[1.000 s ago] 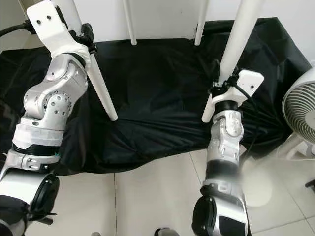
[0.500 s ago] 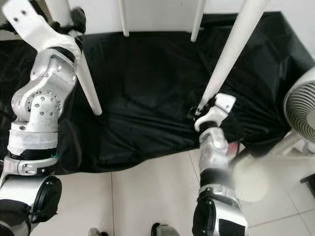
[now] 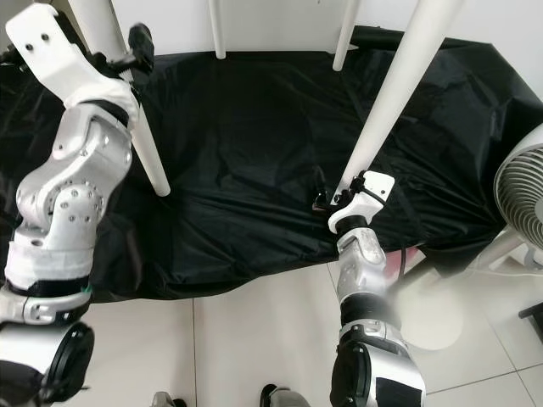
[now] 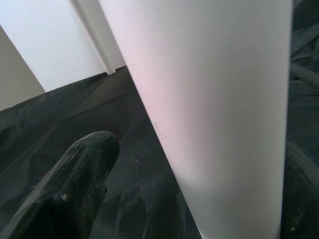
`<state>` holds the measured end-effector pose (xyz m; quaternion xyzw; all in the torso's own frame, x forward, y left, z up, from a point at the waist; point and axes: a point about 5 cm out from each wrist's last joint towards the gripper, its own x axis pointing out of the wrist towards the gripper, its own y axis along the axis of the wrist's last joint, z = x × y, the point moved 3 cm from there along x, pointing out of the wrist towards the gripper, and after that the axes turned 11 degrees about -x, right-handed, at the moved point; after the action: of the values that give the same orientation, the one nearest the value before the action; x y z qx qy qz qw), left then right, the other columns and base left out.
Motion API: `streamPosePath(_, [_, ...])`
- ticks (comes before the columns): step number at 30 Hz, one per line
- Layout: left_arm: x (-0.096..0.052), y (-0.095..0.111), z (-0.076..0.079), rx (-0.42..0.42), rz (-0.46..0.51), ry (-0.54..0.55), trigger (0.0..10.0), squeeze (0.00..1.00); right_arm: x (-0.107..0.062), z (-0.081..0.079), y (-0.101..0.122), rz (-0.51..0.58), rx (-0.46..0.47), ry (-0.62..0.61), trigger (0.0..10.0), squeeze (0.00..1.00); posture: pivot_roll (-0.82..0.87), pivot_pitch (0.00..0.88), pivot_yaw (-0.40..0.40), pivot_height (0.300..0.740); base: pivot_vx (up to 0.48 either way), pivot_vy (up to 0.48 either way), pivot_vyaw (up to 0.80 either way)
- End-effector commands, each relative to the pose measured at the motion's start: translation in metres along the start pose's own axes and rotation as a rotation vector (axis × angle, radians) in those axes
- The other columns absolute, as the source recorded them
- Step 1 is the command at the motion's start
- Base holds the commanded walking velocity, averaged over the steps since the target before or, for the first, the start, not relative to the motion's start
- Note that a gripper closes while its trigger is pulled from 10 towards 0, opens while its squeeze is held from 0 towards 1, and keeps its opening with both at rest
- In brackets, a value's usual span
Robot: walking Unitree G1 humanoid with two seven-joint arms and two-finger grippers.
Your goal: Building children table
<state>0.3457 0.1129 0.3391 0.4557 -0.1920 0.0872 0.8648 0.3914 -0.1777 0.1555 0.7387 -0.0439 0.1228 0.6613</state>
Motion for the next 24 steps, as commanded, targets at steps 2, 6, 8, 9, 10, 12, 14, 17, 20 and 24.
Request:
streamPosePath(2, [-0.02, -0.026, 0.041, 0.054, -0.144, -0.464, 10.0, 0.0, -0.001, -0.032, -0.022, -0.083, 0.028, 0.137, 10.0, 0.0, 0.05, 0.113, 0.002, 0.74, 0.0, 0.0, 0.0])
streamPosePath(6, [-0.022, -0.033, 0.038, 0.079, -0.166, -0.47, 10.0, 0.0, -0.001, -0.033, -0.021, -0.079, 0.026, 0.142, 10.0, 0.0, 0.05, 0.109, 0.003, 0.74, 0.0, 0.0, 0.0])
streamPosePath(8, [-0.023, -0.036, 0.035, 0.09, -0.176, -0.466, 10.0, 0.0, 0.0, -0.033, -0.02, -0.074, 0.024, 0.143, 10.0, 0.0, 0.05, 0.109, 0.003, 0.74, 0.0, 0.0, 0.0])
streamPosePath(9, [-0.023, -0.038, 0.034, 0.096, -0.179, -0.467, 10.0, 0.0, 0.001, -0.032, -0.018, -0.064, 0.025, 0.141, 10.0, 0.0, 0.05, 0.107, 0.005, 0.74, 0.0, 0.0, 0.0])
streamPosePath(10, [-0.023, -0.039, 0.033, 0.103, -0.184, -0.464, 10.0, 0.0, 0.002, -0.031, -0.015, -0.053, 0.023, 0.138, 10.0, 0.0, 0.05, 0.107, 0.005, 0.74, 0.0, 0.0, 0.0])
streamPosePath(12, [-0.023, -0.04, 0.032, 0.109, -0.187, -0.462, 10.0, 0.0, 0.003, -0.03, -0.012, -0.039, 0.023, 0.135, 10.0, 0.0, 0.05, 0.106, 0.007, 0.74, 0.0, 0.0, 0.0])
streamPosePath(14, [-0.025, -0.043, 0.03, 0.123, -0.193, -0.458, 10.0, 0.0, 0.002, -0.03, -0.007, -0.013, 0.023, 0.141, 10.0, 0.0, 0.05, 0.104, 0.006, 0.74, 0.0, 0.0, 0.0])
streamPosePath(17, [-0.025, -0.043, 0.03, 0.123, -0.193, -0.458, 10.0, 0.0, 0.002, -0.03, -0.007, -0.013, 0.023, 0.141, 10.0, 0.0, 0.05, 0.104, 0.006, 0.74, 0.0, 0.0, 0.0])
streamPosePath(20, [-0.029, -0.049, 0.024, 0.14, -0.204, -0.448, 10.0, 0.0, -0.001, -0.029, -0.002, 0.016, 0.024, 0.147, 10.0, 0.0, 0.05, 0.102, 0.007, 0.74, 0.0, 0.0, 0.0])
streamPosePath(24, [-0.033, -0.052, 0.021, 0.142, -0.21, -0.446, 10.0, 0.0, -0.003, -0.026, -0.001, 0.025, 0.026, 0.146, 10.0, 0.0, 0.05, 0.101, 0.005, 0.74, 0.0, 0.0, 0.0])
